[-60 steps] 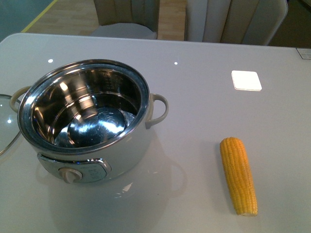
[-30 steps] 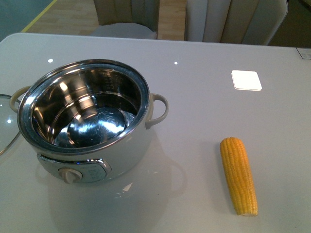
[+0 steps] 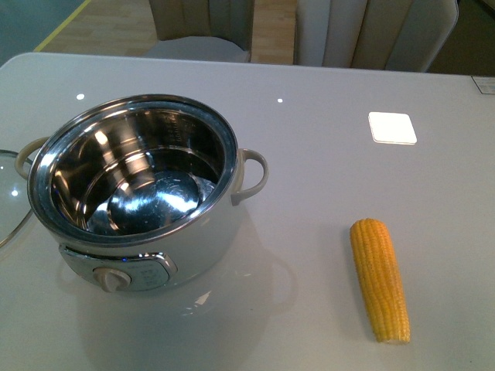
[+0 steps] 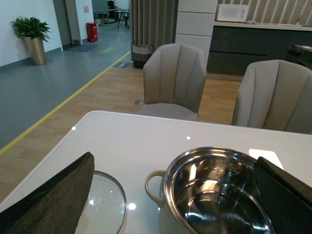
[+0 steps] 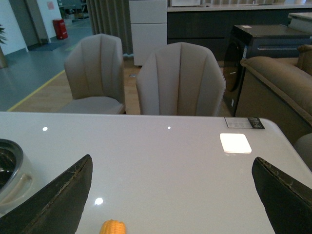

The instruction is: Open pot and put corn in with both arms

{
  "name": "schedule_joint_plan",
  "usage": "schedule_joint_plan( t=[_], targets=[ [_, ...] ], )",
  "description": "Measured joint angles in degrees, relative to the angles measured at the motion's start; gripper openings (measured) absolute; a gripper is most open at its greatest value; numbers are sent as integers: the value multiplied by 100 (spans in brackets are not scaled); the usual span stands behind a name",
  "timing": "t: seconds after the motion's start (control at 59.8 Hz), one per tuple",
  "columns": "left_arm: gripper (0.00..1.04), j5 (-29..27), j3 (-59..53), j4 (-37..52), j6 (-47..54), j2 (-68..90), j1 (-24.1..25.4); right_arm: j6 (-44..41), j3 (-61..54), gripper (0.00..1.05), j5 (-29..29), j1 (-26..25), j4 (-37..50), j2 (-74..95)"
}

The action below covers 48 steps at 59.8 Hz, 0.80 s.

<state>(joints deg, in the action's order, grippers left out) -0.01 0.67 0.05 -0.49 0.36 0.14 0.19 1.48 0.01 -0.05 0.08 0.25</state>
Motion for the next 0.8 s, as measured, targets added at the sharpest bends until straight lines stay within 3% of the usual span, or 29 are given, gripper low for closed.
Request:
schedule_joint_plan(
  t=[0.1,0.201,0.284,0.401,0.618,0.802],
  targets=[
    [98,-2,0,2,0,0,0,-39,17,96,-52,-9,-57,46],
    [98,11,0,0,2,0,0,-765,1121,96,-992,-116,-2599,1858],
    [98,4,0,0,2,-4,0,-955,1366,96,-876,37,-3115,3032],
    [98,-2,0,-2,2,-4,0,-955,1368,96,-708,295,-2520,4074],
    [98,0,0,-2,2,-4,0,-247,1902,96,-111,1012,-297,6846],
    [98,-2,0,-2,0,-4,0,507,2699,96,111,1261,616,8800]
  ],
)
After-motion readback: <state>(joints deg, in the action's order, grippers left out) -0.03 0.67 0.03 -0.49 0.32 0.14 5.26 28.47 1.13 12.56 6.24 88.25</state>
